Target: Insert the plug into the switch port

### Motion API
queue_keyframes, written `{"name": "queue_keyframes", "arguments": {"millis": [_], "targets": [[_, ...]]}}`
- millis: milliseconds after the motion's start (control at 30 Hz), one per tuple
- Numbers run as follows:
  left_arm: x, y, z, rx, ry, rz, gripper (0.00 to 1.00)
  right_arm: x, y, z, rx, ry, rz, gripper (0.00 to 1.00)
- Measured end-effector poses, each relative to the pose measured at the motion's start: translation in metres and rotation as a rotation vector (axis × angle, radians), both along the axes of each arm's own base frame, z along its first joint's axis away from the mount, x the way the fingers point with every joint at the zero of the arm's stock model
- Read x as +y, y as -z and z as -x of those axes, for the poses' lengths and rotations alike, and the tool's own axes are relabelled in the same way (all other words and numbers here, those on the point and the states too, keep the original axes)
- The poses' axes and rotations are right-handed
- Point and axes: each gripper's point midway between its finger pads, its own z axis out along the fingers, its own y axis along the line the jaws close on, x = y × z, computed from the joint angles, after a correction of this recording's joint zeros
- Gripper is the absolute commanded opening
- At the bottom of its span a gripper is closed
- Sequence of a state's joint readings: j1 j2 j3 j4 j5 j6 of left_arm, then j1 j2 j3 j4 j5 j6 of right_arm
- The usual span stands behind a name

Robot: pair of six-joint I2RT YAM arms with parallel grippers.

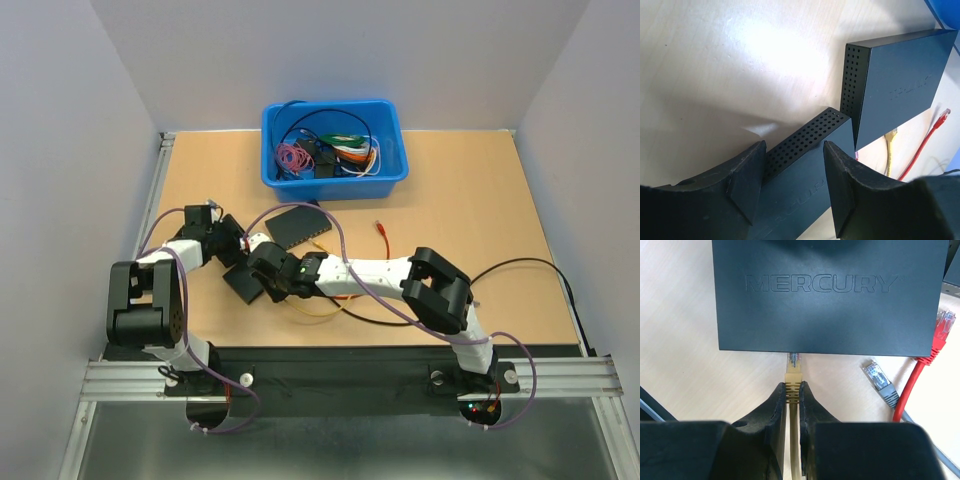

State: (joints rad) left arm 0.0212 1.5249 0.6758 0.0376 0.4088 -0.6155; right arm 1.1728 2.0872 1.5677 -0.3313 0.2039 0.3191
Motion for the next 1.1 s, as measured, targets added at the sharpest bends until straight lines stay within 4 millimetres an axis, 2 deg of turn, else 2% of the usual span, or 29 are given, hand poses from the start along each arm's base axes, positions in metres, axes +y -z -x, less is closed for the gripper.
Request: {"name": "queue_keyframes", "arguments": {"millis": [800,1100], "targets": [[-0.005,0.000,-0.004,-0.004,0.015,0.032,0.61,0.005,0.004,0.004,0.008,0.020,-0.090,0.00],[-0.006,0.001,-0.002,-0.035,0.013,0.034,0.61,0.002,0.015,0.008,0.008,0.052,-0.119,0.00]]}}
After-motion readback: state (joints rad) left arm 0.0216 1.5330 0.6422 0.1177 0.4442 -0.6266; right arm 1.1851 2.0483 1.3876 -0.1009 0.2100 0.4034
